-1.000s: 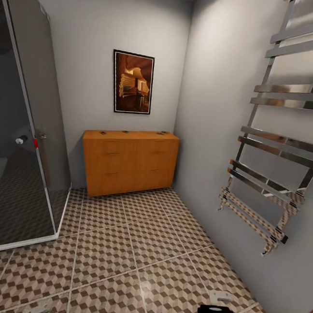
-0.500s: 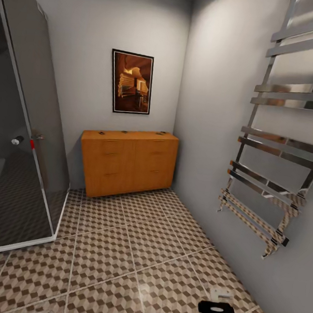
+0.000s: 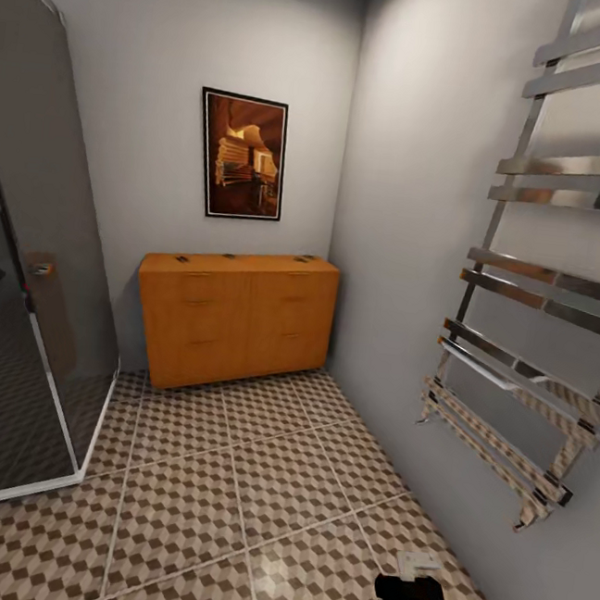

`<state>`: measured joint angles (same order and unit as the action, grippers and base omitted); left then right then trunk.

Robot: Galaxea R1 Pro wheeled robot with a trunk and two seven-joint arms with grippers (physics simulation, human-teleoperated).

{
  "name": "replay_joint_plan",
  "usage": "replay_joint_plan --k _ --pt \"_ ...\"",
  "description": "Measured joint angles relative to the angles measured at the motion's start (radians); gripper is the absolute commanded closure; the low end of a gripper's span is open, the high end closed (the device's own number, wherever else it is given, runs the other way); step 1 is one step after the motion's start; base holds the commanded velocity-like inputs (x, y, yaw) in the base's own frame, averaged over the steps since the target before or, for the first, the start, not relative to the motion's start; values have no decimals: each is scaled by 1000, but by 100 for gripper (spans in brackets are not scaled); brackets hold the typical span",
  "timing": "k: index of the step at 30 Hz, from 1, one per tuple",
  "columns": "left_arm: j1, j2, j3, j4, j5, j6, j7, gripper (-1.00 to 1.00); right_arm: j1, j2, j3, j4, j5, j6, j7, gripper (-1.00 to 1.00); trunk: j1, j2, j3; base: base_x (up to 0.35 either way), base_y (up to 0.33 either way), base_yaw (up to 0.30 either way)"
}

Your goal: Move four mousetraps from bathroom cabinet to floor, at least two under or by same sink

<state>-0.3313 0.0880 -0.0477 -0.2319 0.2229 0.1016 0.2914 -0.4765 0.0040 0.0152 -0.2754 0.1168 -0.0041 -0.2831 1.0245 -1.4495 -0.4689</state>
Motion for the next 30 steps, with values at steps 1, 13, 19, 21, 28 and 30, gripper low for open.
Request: replay_joint_plan --k 1,13,19,21,28,30 --pt "0 0 -1 0 0 0 0 -100 0 0 1 1 16 -1 7 -100 0 0 0 325 -83 0" --pt "0 -3 -3 10 1 -38 0 -100 0 3 6 -1 102 -6 33 -100 0 0 0 296 -154 0" --pt "0 -1 -3 10 0 -40 0 -100 0 4 6 0 104 -7 33 -100 0 0 0 259 -227 7" --pt "0 -1 -3 10 1 -40 0 -100 0 4 6 1 106 -7 33 -100 0 0 -1 263 -126 107" --pt "0 -1 -3 9 1 -40 0 -100 0 5 6 1 108 -8 33 -100 0 0 -8 274 -33 179" --pt "0 -1 -3 9 2 -40 0 -100 0 5 6 2 108 -8 33 -100 0 0 -10 279 -6 206"
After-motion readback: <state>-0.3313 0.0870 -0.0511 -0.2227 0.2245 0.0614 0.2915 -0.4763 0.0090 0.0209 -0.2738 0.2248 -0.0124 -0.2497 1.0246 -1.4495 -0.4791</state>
